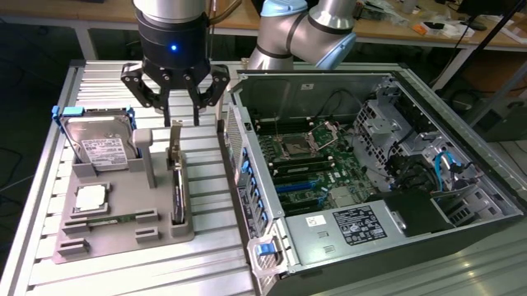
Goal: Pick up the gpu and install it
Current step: 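Pick up the gpu and move the gpu toward the slot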
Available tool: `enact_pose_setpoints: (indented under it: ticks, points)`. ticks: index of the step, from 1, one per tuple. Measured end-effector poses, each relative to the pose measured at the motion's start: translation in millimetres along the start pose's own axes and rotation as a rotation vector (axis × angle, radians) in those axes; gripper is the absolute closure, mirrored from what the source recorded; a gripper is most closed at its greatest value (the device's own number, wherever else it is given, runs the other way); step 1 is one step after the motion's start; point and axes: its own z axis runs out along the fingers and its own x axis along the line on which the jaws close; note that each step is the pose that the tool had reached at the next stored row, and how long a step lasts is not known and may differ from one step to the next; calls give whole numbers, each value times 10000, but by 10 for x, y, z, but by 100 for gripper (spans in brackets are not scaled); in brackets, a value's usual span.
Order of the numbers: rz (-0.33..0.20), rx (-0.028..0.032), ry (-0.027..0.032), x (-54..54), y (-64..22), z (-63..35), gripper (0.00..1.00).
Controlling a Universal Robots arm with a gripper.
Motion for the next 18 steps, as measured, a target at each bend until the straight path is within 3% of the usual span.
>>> enact_pose_setpoints:
  ticks: [18]
  points:
    - [0,0,0,1,-2,50,52]
